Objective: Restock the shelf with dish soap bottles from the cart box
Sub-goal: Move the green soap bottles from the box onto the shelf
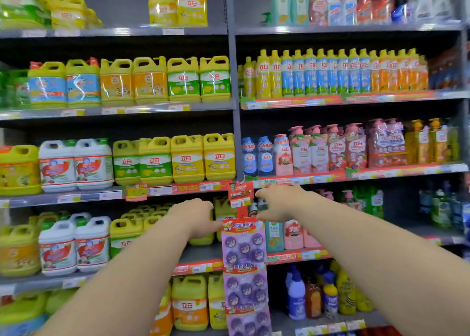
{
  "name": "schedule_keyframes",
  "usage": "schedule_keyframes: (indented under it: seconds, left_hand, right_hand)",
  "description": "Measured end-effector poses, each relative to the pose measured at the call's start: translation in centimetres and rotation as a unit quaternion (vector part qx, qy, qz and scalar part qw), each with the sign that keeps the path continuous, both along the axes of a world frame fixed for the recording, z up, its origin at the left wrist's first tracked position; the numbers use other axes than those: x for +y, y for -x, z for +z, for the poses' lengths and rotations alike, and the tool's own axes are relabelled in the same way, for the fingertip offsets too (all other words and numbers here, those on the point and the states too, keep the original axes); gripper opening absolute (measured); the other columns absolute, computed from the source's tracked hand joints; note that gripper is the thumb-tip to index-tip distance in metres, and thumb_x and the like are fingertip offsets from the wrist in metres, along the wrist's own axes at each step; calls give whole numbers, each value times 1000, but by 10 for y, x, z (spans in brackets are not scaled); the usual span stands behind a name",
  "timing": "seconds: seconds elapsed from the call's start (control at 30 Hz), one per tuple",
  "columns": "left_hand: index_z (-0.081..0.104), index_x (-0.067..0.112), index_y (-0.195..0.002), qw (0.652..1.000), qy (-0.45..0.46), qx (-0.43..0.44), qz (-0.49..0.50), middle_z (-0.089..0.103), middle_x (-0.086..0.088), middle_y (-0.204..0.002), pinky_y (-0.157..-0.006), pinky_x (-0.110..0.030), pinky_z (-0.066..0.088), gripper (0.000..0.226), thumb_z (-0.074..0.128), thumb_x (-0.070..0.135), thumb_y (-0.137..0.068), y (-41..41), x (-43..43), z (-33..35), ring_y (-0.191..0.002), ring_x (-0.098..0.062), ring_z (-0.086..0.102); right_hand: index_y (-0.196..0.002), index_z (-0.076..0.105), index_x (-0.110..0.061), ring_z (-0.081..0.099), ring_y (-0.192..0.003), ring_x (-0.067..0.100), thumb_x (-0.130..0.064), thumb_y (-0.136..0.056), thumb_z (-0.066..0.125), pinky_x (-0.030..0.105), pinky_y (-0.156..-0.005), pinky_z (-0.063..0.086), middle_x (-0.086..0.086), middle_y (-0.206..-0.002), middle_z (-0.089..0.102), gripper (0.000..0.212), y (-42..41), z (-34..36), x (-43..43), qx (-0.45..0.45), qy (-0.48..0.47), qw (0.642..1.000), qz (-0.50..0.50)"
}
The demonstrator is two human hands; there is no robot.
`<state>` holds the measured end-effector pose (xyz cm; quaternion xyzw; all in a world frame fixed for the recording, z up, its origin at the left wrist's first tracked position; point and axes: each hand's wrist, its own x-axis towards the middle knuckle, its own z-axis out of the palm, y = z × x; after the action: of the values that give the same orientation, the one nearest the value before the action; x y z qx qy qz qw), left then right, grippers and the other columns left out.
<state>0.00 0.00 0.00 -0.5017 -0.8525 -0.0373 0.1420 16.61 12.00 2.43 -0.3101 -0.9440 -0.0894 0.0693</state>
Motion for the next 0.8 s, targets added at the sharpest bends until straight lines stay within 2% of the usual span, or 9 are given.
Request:
schedule_keyframes:
  seconds: [0.07, 0.13, 0.23, 0.43, 0.5, 0.57, 0.7, 0.8]
  left_hand:
    - [44, 21, -136, 1000, 20, 6, -14, 48, -3, -139, -96, -39, 44, 69, 47, 65, -83, -6, 12, -5, -126, -24, 48]
    - [45, 21, -135, 999, 31, 2, -34, 50, -3, -138, -97, -39, 46, 70, 47, 66, -82, -14, 27, -15, -124, -24, 49]
    - [47, 20, -133, 996, 40, 1, -80, 52, -3, -136, -94, -38, 47, 69, 47, 67, -82, -33, 51, -29, -120, -23, 51]
    - [46, 22, -135, 985, 65, 11, -161, 50, -3, -140, -99, -39, 45, 68, 46, 65, -82, -85, 95, -46, -124, -24, 49]
    - [47, 22, -134, 980, 70, 11, -184, 50, -3, -139, -99, -38, 44, 68, 46, 66, -82, -107, 111, -49, -123, -24, 50]
    - [45, 24, -136, 976, 71, 18, -206, 50, -4, -140, -98, -37, 44, 68, 46, 66, -82, -134, 127, -50, -124, -25, 49]
    - [47, 21, -133, 963, 83, 28, -254, 52, -6, -138, -96, -37, 45, 66, 46, 64, -83, -199, 163, -56, -123, -27, 50]
    - [50, 20, -130, 956, 93, 34, -278, 53, -6, -135, -95, -37, 45, 66, 44, 66, -83, -255, 194, -59, -122, -26, 51]
  right_hand:
    - [-146, 26, -25, 38, -133, 32, -51, -90, 47, 57, -108, 22, 5, -150, 35, 65, -12, -6, 2, -5, 8, 999, -35]
    - [-147, 23, -24, 39, -132, 33, -51, -90, 47, 58, -109, 19, 6, -150, 35, 67, -29, -15, 5, -5, 13, 998, -65]
    - [-147, 24, -24, 40, -132, 32, -51, -90, 47, 59, -108, 21, 5, -148, 39, 67, -57, -25, 10, -6, 19, 994, -105]
    - [-149, 21, -23, 32, -139, 29, -51, -90, 47, 53, -108, 28, 3, -155, 28, 70, -126, -40, 19, -22, 16, 984, -174]
    - [-149, 22, -24, 30, -140, 28, -51, -91, 47, 56, -108, 25, 1, -155, 27, 69, -153, -43, 26, -19, 25, 980, -196]
    - [-149, 20, -24, 30, -139, 29, -55, -90, 45, 60, -108, 22, 2, -156, 26, 71, -183, -45, 33, -26, 42, 973, -226]
    - [-149, 19, -24, 33, -137, 32, -55, -90, 45, 59, -109, 21, 5, -155, 26, 71, -248, -52, 57, -29, 53, 958, -282]
    - [-149, 19, -23, 37, -135, 32, -51, -92, 46, 57, -108, 26, 5, -153, 31, 69, -301, -57, 75, -33, 61, 952, -299]
